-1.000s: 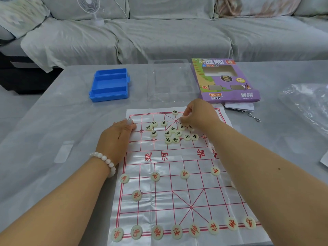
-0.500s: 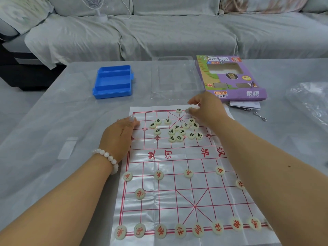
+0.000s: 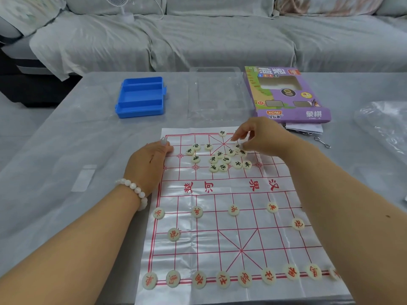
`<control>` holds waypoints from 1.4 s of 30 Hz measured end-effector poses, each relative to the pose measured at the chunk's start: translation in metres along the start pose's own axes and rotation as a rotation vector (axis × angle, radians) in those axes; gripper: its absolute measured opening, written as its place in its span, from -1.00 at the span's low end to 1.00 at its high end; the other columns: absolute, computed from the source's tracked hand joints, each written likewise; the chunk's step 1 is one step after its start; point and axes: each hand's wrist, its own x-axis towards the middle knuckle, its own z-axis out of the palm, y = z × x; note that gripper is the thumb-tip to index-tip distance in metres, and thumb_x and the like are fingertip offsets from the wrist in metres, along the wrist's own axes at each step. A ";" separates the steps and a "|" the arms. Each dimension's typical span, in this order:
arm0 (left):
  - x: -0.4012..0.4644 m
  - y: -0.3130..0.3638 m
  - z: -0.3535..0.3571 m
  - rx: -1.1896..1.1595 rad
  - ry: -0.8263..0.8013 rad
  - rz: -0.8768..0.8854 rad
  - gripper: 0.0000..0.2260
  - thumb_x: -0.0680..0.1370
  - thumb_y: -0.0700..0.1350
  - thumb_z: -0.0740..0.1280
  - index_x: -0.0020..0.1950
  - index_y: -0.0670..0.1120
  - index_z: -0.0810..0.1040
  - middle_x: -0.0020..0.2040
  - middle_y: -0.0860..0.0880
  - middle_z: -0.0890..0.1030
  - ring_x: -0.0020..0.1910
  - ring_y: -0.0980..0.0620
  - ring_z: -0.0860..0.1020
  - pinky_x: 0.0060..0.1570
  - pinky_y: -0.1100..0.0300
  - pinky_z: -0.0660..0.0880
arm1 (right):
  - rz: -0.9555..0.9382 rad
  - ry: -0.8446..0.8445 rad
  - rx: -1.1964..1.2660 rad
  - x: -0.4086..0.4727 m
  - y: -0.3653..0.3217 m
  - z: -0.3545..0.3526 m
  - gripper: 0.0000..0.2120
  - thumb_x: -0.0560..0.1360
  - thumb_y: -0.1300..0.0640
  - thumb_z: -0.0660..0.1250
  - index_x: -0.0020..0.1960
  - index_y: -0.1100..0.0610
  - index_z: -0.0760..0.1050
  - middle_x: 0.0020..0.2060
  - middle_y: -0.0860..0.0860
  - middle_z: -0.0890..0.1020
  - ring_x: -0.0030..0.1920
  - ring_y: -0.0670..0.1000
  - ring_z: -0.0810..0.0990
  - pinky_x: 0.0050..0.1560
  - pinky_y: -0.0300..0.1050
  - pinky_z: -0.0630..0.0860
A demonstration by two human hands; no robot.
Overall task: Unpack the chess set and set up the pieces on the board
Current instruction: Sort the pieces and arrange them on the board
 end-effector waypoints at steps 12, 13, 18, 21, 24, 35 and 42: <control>-0.001 0.002 0.001 -0.021 0.000 -0.020 -0.48 0.59 0.16 -0.10 0.29 -0.03 0.52 0.37 0.03 0.45 0.38 0.02 0.35 0.28 0.30 0.07 | -0.058 -0.161 -0.215 -0.012 -0.009 0.007 -0.83 0.31 0.03 0.52 -0.13 -0.01 0.60 -0.16 -0.09 0.51 -0.09 -0.02 0.52 -0.15 -0.18 0.47; -0.001 0.002 0.000 -0.018 0.003 -0.015 -0.49 0.60 0.15 -0.10 0.29 -0.03 0.52 0.37 0.03 0.45 0.38 0.02 0.35 0.28 0.30 0.07 | -0.062 -0.144 -0.208 -0.011 -0.009 0.005 -0.85 0.32 0.04 0.51 -0.14 -0.02 0.59 -0.15 -0.08 0.51 -0.10 -0.03 0.51 -0.19 -0.22 0.44; 0.000 0.001 0.001 -0.046 0.004 -0.018 -0.52 0.62 0.12 -0.07 0.30 -0.04 0.51 0.37 0.02 0.45 0.37 0.02 0.35 0.37 0.22 0.11 | -0.075 0.129 -0.090 0.015 -0.018 0.001 -0.85 0.33 0.08 0.48 -0.13 0.05 0.59 -0.15 -0.01 0.52 -0.16 -0.01 0.52 -0.21 -0.18 0.44; 0.001 0.000 0.002 -0.053 0.003 -0.031 -0.51 0.61 0.14 -0.08 0.29 -0.02 0.51 0.37 0.03 0.45 0.37 0.03 0.36 0.34 0.26 0.10 | -0.043 0.228 -0.052 0.041 -0.027 0.015 -0.86 0.33 0.07 0.47 -0.15 0.06 0.58 -0.18 -0.04 0.46 -0.17 -0.03 0.47 -0.19 -0.15 0.41; 0.000 -0.001 0.002 -0.075 0.014 -0.032 -0.51 0.60 0.14 -0.07 0.28 -0.02 0.52 0.35 0.03 0.46 0.36 0.05 0.37 0.31 0.29 0.10 | -0.037 0.204 -0.091 0.060 -0.033 0.027 -0.86 0.35 0.06 0.45 -0.12 0.06 0.59 -0.16 -0.04 0.45 -0.12 -0.03 0.45 -0.17 -0.15 0.39; 0.000 0.000 0.000 -0.053 0.016 -0.025 -0.49 0.59 0.16 -0.08 0.28 -0.01 0.52 0.36 0.02 0.45 0.36 0.02 0.37 0.41 0.15 0.14 | -0.028 0.110 -0.184 0.072 -0.032 0.040 -0.81 0.37 -0.02 0.46 -0.04 0.00 0.62 -0.21 -0.09 0.48 -0.11 -0.02 0.48 -0.14 -0.18 0.36; 0.000 0.001 0.001 -0.046 0.008 -0.037 -0.51 0.61 0.14 -0.08 0.30 -0.02 0.50 0.37 0.02 0.44 0.36 0.01 0.37 0.37 0.19 0.14 | -0.017 0.145 0.054 0.051 -0.023 0.014 -0.77 0.43 0.04 0.44 0.06 0.07 0.60 -0.33 -0.14 0.47 -0.31 -0.12 0.47 -0.32 -0.28 0.36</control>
